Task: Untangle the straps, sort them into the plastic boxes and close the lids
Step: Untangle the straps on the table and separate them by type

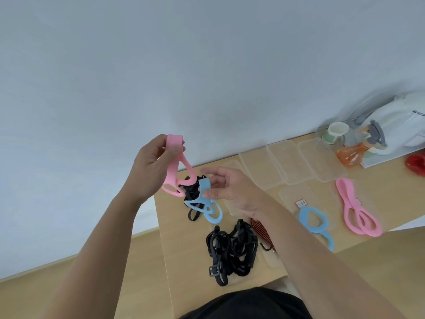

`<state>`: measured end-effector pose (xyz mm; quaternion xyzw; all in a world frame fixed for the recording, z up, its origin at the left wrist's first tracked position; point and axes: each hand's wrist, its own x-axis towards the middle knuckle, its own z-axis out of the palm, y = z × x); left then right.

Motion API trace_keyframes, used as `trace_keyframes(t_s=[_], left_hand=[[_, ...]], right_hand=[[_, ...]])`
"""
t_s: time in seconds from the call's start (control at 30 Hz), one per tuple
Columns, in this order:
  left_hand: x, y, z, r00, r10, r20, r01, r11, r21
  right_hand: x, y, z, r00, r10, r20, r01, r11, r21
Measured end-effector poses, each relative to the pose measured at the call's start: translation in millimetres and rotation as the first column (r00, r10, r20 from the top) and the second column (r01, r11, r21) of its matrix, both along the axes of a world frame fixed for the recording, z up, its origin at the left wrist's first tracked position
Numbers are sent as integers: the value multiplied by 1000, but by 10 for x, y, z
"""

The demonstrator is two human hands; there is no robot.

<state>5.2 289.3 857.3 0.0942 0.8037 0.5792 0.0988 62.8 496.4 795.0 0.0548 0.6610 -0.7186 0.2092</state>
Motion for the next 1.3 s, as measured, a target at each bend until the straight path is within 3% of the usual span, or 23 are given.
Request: trace_keyframes(t_s=[0.2,0.37,0.63,0.77,0.9,1.1,1.17,1.3], left_hand=[[287,177,158,984,-119,-135,102,986,-128],[410,441,274,975,-79,-206,63,995,-84],[434,781,455,922,109,-372,-175,973,-149],[548,788,562,863,278,-423,-340,937,-78],[801,887,695,791,428,-437,-477,879,-2],[1172,1460,671,747,473,-468,-533,846,5],[1260,1726,561,753,495,-433,-550,835,-2],[1411,2264,248,895,406,-186,-423,904,-58]], right_hand=[[243,156,364,975,-40,-216,101,956,277],[455,546,585,906,-148,-396,292,897,332],[551,1223,698,902,-278,-330,315,947,62],[577,1439,740,908,-300,-294,306,952,-28],[627,1692,802,894,-307,-326,304,951,-62],[718,2191,888,890,-303,-341,286,953,-102],[767,2321,865,914,-261,-310,240,965,-105],[864,2496,744,947,-194,-257,175,980,-92]])
